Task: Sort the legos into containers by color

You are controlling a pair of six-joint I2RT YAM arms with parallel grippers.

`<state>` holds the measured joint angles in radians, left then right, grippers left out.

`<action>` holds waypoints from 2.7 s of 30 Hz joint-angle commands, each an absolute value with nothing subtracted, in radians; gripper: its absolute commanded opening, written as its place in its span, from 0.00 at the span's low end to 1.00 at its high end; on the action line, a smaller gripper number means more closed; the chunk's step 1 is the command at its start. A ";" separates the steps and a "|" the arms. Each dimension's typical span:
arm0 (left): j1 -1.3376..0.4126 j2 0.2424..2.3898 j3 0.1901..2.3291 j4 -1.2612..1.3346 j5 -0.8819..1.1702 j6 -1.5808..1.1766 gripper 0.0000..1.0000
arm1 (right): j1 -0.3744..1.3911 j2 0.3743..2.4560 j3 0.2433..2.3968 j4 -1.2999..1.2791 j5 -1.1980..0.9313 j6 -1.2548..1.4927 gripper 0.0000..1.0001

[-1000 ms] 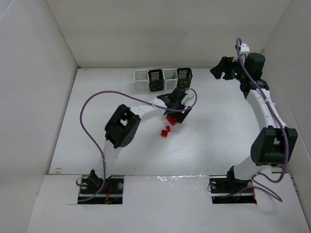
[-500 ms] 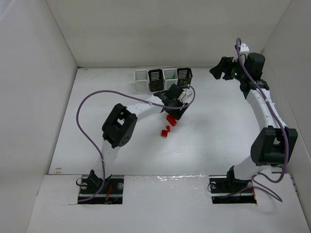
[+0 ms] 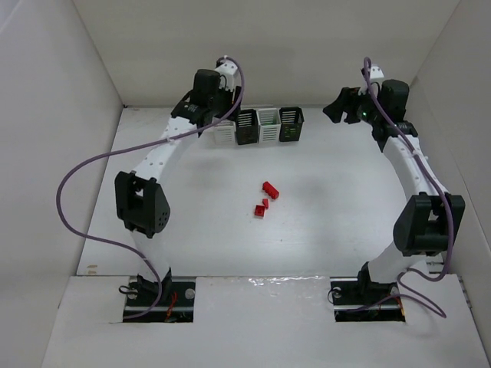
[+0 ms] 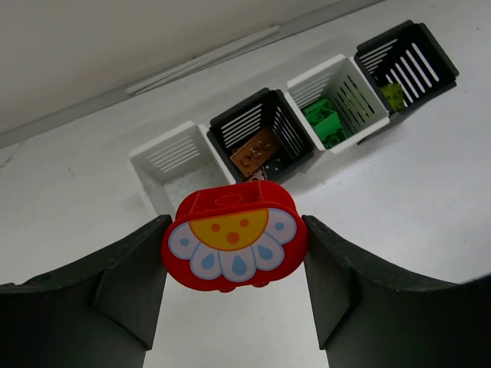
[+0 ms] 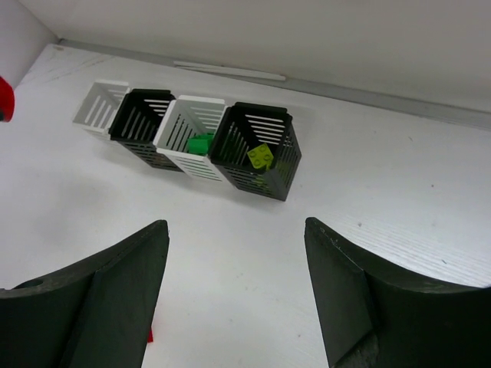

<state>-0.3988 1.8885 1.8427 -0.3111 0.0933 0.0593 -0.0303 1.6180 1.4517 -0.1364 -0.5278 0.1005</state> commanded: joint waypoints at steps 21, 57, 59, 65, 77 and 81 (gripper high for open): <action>-0.278 2.120 2.066 -0.296 0.106 0.072 0.51 | 0.023 1.674 1.537 -0.103 -0.508 0.078 0.78; -0.219 1.878 2.013 -0.117 -0.025 -0.035 1.00 | 0.313 1.723 1.516 -0.604 -0.614 -0.457 0.65; -0.170 1.810 1.967 -0.117 -0.006 -0.086 1.00 | 0.362 1.735 1.496 -0.655 -0.598 -0.466 0.64; -0.071 1.685 1.787 -0.201 -0.015 -0.083 1.00 | 0.523 1.746 1.401 -0.609 -0.442 -0.255 0.66; -0.040 1.592 1.617 -0.209 -0.063 -0.049 1.00 | 0.598 1.896 1.453 -0.581 -0.129 -0.032 0.72; -0.040 1.603 1.635 -0.209 -0.072 -0.040 1.00 | 0.598 1.914 1.462 -0.581 -0.101 -0.023 0.72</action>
